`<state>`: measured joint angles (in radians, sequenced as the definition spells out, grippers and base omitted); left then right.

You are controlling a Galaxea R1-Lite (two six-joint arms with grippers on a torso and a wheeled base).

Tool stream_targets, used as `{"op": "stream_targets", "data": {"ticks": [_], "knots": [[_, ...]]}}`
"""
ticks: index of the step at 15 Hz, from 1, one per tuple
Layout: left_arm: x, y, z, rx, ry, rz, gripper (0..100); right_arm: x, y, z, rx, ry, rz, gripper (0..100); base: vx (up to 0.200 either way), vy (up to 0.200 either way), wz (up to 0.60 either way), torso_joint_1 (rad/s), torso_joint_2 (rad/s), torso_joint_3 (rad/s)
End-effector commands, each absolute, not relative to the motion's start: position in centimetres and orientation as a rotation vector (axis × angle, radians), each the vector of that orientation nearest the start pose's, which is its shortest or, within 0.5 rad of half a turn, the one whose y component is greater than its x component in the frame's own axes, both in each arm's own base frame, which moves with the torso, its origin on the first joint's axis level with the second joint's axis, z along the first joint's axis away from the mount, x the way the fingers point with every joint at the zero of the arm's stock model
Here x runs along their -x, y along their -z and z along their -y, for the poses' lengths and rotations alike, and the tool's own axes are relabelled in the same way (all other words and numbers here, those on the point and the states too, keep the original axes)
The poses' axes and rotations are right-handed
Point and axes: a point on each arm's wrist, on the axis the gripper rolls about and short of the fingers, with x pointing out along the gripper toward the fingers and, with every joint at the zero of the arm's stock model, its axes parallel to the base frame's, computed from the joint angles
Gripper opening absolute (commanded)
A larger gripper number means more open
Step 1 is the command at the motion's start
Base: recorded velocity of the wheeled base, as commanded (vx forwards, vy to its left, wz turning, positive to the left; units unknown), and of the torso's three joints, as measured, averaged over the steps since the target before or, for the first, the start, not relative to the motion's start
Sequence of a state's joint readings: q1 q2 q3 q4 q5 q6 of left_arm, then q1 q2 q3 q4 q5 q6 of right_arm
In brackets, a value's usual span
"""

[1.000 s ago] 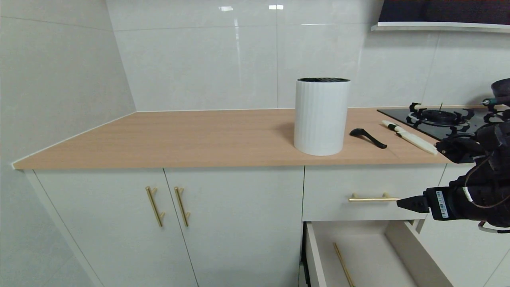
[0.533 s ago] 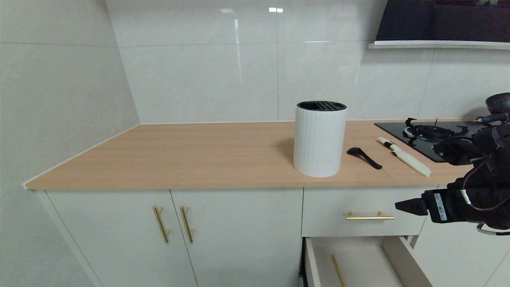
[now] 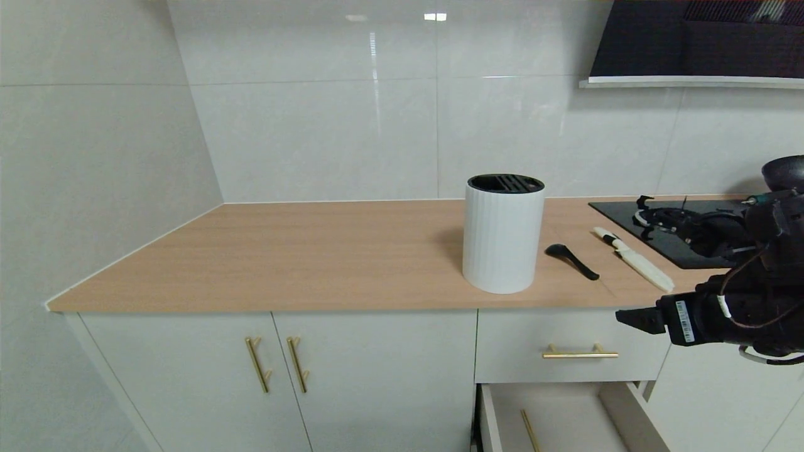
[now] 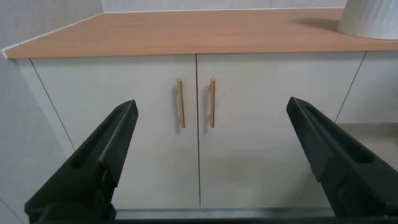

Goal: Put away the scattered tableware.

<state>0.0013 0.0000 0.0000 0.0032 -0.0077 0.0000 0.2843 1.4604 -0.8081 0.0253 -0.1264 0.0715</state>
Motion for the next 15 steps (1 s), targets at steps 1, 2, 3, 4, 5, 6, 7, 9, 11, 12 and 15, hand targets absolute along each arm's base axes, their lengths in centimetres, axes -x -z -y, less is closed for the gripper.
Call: {"op": "stream_targets", "data": {"ticks": [1,2,3,4,5,6,7,9,11,12,15], "knots": [[2.3,-7.5,0.0,0.000,0.006,-0.003,100,-24.9,-18.4,-6.0,0.067,-0.123,-0.632,100,0.000,0.000,0.00,0.000,0.00,0.000],[2.3,-7.5,0.0,0.000,0.006,-0.003,100,-27.3,-18.0,-6.1,0.045,-0.141,-0.608,100,0.000,0.000,0.00,0.000,0.00,0.000],[2.3,-7.5,0.0,0.000,0.006,-0.003,100,-27.7,-17.9,-6.0,0.040,-0.143,-0.607,100,0.000,0.000,0.00,0.000,0.00,0.000],[2.3,-7.5,0.0,0.000,0.006,-0.003,100,-29.9,-17.2,-5.6,0.028,-0.140,-0.621,100,0.000,0.000,0.00,0.000,0.00,0.000],[2.3,-7.5,0.0,0.000,0.006,-0.003,100,-32.1,-16.9,-5.1,0.037,-0.148,-0.618,100,0.000,0.000,0.00,0.000,0.00,0.000],[2.3,-7.5,0.0,0.000,0.006,-0.003,100,-33.6,-16.7,-4.5,0.057,-0.179,-0.610,100,0.000,0.000,0.00,0.000,0.00,0.000],[2.3,-7.5,0.0,0.000,0.006,-0.003,100,-34.9,-16.4,-4.1,0.067,-0.204,-0.606,100,0.000,0.000,0.00,0.000,0.00,0.000],[2.3,-7.5,0.0,0.000,0.006,-0.003,100,-36.3,-15.6,-2.9,0.064,-0.197,-0.607,100,0.000,0.000,0.00,0.000,0.00,0.000],[2.3,-7.5,0.0,0.000,0.008,-0.003,100,-38.5,-14.4,-2.8,0.083,-0.225,-0.577,100,0.000,0.000,0.00,0.000,0.00,0.000],[2.3,-7.5,0.0,0.000,0.006,-0.003,100,-39.3,-13.9,-2.8,0.105,-0.231,-0.568,100,0.000,0.000,0.00,0.000,0.00,0.000],[2.3,-7.5,0.0,0.000,0.006,-0.003,100,-41.1,-13.3,-2.3,0.104,-0.247,-0.547,100,0.000,0.000,0.00,0.000,0.00,0.000]]}}
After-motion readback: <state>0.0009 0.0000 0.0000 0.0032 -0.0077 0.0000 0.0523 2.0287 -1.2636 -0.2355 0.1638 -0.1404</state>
